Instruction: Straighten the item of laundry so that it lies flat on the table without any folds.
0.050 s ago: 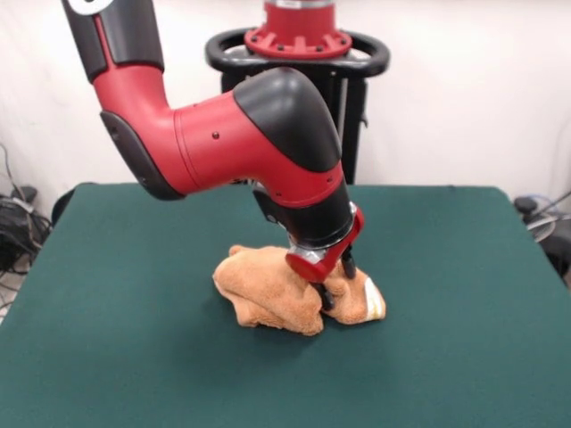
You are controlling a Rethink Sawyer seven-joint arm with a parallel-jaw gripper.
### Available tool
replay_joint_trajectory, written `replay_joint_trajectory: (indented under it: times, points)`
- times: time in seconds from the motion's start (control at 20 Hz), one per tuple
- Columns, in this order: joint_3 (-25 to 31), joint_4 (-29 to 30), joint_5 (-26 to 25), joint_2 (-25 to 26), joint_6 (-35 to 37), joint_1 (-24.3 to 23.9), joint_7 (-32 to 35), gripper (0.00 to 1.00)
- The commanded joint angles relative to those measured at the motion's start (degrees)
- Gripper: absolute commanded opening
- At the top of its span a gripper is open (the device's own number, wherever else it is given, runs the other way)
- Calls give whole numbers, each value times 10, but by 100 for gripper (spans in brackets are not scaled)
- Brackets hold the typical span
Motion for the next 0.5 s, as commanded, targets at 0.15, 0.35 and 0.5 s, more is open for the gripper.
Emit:
replay_joint_trajectory:
  times: [0.15, 0.35, 0.5]
  points:
    - [8, 45, -33, 20, 17, 0, -32, 100]
    - [7, 47, -36, 17, 9, 3, -25, 100]
    - [4, 49, -38, 13, 4, 4, -21, 100]
